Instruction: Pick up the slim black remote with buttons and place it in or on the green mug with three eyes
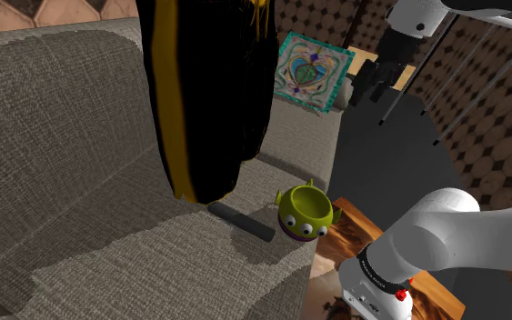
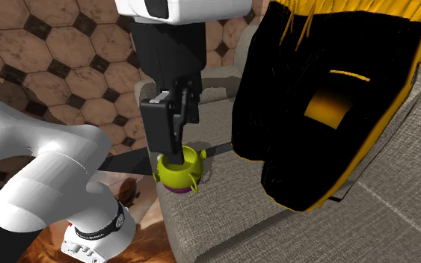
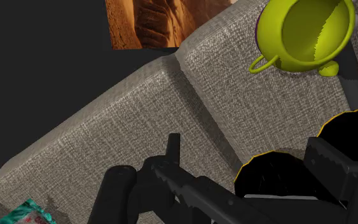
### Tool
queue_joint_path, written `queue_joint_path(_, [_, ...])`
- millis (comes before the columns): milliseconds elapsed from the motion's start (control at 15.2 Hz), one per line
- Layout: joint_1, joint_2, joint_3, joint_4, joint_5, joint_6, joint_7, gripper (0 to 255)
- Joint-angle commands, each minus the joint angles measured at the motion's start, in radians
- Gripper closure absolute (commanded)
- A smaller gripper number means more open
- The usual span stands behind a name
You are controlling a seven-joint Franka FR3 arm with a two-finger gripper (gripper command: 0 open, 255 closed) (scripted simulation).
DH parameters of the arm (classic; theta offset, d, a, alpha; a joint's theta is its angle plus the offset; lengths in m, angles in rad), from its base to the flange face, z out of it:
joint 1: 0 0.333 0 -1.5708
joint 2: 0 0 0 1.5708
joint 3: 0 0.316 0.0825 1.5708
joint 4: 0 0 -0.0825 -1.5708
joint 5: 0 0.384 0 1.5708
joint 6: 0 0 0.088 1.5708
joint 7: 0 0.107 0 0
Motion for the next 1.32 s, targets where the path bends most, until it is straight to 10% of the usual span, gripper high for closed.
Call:
queue_joint_path(0, [0.0, 0.0, 0.0, 0.0, 0.0, 0.0, 0.0, 0])
queue_joint_path(1254, [0.229, 0.149, 0.247, -0.339, 0.215, 0.476, 0.029, 0])
